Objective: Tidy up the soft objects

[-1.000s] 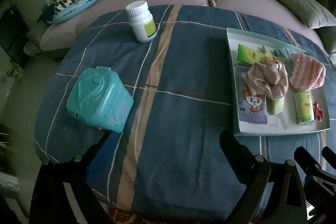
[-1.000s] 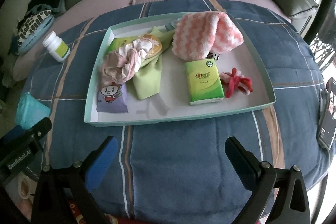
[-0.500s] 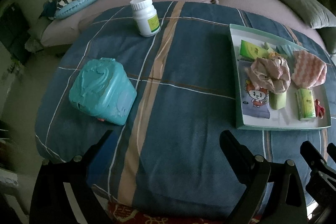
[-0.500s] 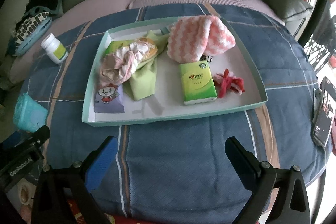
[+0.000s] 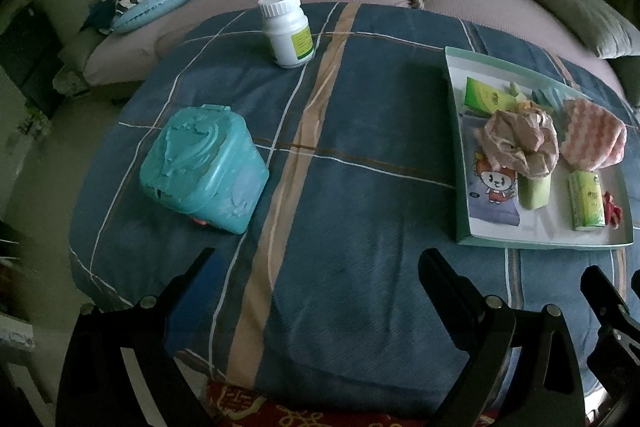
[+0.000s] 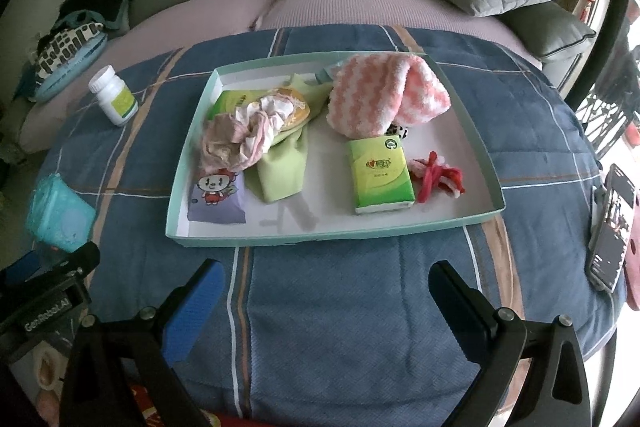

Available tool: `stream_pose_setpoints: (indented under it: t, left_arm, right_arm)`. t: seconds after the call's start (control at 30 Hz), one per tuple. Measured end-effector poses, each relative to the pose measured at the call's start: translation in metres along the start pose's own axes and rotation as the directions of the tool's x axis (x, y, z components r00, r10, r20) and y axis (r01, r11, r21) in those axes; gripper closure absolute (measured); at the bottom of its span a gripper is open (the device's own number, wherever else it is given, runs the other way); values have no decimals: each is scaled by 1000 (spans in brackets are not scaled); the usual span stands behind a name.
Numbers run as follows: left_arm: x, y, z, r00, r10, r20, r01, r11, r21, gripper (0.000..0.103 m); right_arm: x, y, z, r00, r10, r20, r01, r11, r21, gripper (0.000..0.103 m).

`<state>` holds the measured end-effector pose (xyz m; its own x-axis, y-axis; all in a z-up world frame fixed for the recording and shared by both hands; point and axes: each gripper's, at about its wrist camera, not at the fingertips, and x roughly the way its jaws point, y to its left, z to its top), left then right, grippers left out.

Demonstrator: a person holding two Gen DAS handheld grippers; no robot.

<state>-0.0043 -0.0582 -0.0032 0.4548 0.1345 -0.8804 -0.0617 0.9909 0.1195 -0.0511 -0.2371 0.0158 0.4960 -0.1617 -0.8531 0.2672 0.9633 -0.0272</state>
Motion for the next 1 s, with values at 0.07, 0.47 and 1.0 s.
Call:
stream_pose_setpoints:
  t: [0.07, 0.47, 1.0]
  left_arm:
    - [1, 1, 0, 1000, -3, -5, 3, 1000, -2, 5]
    - [0, 1, -1, 1000, 23, -8, -24, 1000, -5, 5]
    - [-4, -1, -3, 996, 90, 13, -90, 996, 5, 5]
  right_arm:
    - [0, 1, 0, 1000, -4, 0, 4, 1000, -6, 0]
    - [4, 0, -1, 1000, -7, -13, 7, 1000, -6, 0]
    - [6, -1, -1, 1000, -5, -23, 5, 1000, 0, 0]
